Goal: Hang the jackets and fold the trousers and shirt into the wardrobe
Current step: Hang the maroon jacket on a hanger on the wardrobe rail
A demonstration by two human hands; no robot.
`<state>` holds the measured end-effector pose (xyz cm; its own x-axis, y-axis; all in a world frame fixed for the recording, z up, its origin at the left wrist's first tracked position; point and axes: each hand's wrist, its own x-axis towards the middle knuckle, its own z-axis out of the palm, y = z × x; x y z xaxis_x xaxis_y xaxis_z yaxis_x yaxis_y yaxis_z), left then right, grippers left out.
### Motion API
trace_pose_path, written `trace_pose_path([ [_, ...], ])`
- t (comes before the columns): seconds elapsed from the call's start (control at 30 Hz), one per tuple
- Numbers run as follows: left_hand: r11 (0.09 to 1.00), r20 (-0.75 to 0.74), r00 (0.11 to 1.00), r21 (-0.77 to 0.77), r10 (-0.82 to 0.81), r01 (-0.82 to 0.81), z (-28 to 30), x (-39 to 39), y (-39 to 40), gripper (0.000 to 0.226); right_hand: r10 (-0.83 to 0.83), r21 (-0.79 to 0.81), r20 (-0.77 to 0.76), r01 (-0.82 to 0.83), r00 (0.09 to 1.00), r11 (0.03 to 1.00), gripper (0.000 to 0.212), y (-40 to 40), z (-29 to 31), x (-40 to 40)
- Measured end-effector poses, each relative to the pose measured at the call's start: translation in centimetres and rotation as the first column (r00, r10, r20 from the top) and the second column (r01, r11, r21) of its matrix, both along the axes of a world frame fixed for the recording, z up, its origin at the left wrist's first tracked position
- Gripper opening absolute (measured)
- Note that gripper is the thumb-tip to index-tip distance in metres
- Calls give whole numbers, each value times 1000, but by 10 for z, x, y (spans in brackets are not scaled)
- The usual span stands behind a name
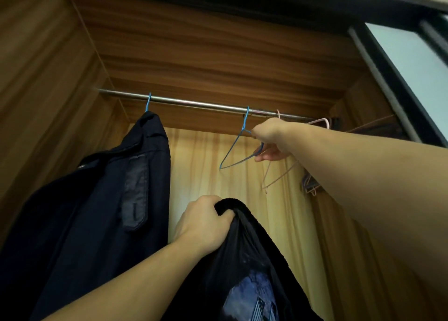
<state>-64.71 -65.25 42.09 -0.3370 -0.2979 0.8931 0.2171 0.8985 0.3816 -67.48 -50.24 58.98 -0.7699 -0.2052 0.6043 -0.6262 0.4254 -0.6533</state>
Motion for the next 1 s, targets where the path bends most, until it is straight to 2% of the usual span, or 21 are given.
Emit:
trace_pose_path([
  [0.17, 1000, -15, 1000, 26, -13, 13, -5, 9, -4, 22, 50, -43, -60, -52, 997, 998, 26, -21, -4, 0],
  [0.27, 999, -11, 999, 31, -35, 35, -11, 13, -4, 21, 6, -132, -205, -33, 979, 991, 33, -27, -4, 2],
  [0.37, 997, -10, 998, 32, -66, 66, -15, 20, -3, 20, -39, -107, -330, 4, 943, 994, 28, -28, -1, 5],
  [0.43, 997, -11, 997, 39, -71, 71, -15, 26, -7, 20, -8, -184, -359, -63, 933, 981, 27, -32, 4, 7],
  [0.57, 998, 5, 999, 60, -37, 37, -19, 37, -17, 18, -131, -212, -372, 54, 919, 976, 34, -31, 2, 6],
  [0.67, 998, 4, 1000, 68, 1, -1, -24, 47, -22, 20, -176, -199, -439, 95, 881, 975, 38, -20, -21, 5],
  [0.77, 998, 16, 1000, 62, 13, -14, -26, 60, -22, 21, -194, -258, -504, 67, 842, 964, 39, -6, -79, 8],
  [0.83, 999, 20, 1000, 46, 12, -12, -27, 70, -19, 20, -163, -272, -455, 38, 876, 962, 39, 0, -120, 10],
  [0.87, 999, 22, 1000, 36, 10, -11, -27, 74, -17, 20, -118, -254, -377, 19, 919, 967, 37, 1, -135, 11],
  [0.93, 999, 29, 1000, 34, -11, 10, -30, 81, -12, 19, 45, -223, -144, -77, 989, 972, 26, -7, -148, 11],
  [1.0, 998, 41, 998, 53, -48, 45, -37, 86, -7, 21, 228, -229, 159, -189, 961, 955, 20, -25, -147, 17],
])
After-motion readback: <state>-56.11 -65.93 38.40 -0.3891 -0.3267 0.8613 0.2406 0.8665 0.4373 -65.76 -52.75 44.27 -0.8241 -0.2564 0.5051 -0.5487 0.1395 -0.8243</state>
